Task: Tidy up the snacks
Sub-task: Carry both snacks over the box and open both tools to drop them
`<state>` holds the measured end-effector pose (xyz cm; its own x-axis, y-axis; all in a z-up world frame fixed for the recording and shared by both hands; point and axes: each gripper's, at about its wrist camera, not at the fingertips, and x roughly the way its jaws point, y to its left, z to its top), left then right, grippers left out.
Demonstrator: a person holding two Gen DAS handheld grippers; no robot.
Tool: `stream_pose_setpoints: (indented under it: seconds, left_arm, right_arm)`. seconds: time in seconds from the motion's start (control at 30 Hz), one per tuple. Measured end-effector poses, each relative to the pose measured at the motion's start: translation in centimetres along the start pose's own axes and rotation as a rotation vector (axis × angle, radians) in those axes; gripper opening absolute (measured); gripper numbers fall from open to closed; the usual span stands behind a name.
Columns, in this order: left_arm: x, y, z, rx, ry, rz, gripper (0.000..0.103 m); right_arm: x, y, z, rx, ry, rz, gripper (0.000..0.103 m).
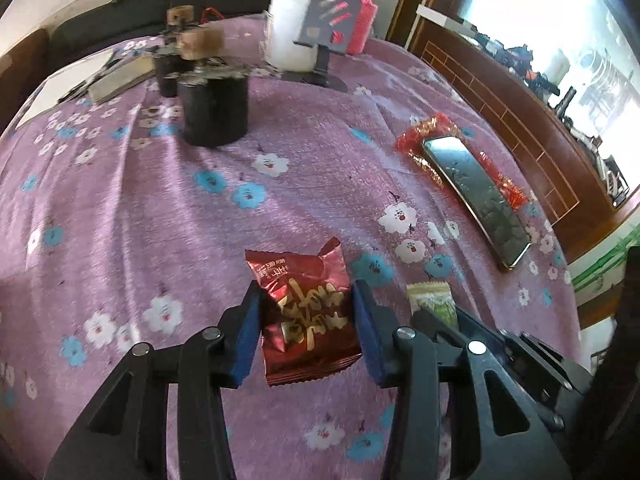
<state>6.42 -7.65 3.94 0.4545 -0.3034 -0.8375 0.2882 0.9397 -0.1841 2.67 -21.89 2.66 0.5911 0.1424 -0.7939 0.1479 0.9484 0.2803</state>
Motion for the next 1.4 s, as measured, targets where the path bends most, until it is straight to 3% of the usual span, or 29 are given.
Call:
stream_pose_setpoints:
  seconds: [0.3, 0.57, 0.97, 1.2, 1.4]
  left_arm:
    - [-5.3, 3.4, -2.7, -0.077, -0.051, -0.024, 0.041]
    - [-9.5, 6.7, -6.9, -0.110, -0.098, 0.037, 0.041]
    - [-14.2, 14.2, -12.5, -0.272, -0.149, 0.132, 0.042]
    - [-16.4, 17.8, -14.4, -0.338, -0.188, 0.156, 0.042]
    - [-17.3, 20.2, -16.1, -0.385, -0.197, 0.161, 0.042]
  right_arm:
    - [-1.2, 0.6, -0.2, -0.016, -0.059, 0.050, 0.023]
    - [-1.0, 1.6, -0.7, -0.047, -0.072, 0.045, 0.023]
    - [-1.0, 4.5, -2.2, -0.151, -0.125, -0.003, 0.023]
    - [-2.7, 9.6, -4.2, -0.240, -0.096, 0.072, 0.022]
    - [-4.6, 17.6, -6.6, -0.392, -0.091, 0.177, 0.022]
